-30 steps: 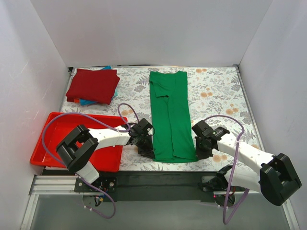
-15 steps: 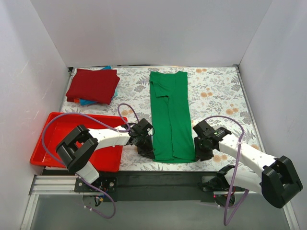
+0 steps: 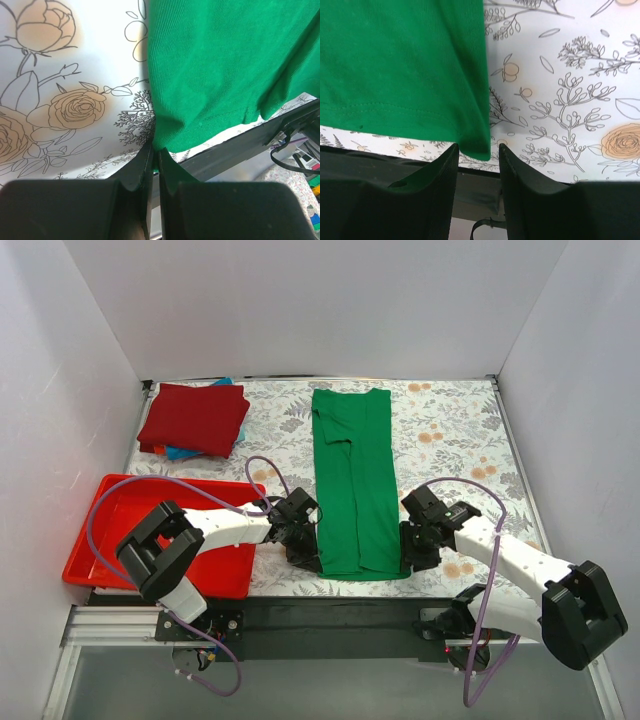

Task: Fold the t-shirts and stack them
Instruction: Fold the tshirt

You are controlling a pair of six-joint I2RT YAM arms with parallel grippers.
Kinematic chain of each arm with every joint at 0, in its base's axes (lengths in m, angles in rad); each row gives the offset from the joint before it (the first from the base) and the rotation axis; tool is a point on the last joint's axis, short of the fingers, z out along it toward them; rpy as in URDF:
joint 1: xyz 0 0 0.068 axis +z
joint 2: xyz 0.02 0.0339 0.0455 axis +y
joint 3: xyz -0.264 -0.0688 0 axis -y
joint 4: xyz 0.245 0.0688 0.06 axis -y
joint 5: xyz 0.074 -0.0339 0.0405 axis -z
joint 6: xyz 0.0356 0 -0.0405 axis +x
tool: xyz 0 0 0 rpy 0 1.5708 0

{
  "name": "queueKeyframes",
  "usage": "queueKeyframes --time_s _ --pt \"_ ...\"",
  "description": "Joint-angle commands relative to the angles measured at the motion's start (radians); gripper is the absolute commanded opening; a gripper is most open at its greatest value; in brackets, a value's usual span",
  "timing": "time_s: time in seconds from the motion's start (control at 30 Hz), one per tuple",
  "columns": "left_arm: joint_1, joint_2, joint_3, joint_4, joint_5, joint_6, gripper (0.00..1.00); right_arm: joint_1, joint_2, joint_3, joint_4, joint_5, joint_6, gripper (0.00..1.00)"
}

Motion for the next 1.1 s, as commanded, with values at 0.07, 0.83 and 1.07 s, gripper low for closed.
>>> queueKeyframes --time_s 0.07,0.83,1.07 --pt "-0.007 -0.013 -0.032 -0.079 -0.050 0.012 0.00 -0.022 0.012 -0.023 0.073 -0.017 -0.019 0.42" --pt "-0.017 -0.085 -0.090 -0.079 -0.041 -0.027 0.00 -0.028 -0.005 -0.097 0.061 -0.149 -0.023 0.01" --pt "-0.023 -0.181 -0.073 -0.088 -0.044 -0.080 0.00 -0.028 -0.086 -0.051 -0.027 -0.165 -0.014 0.01"
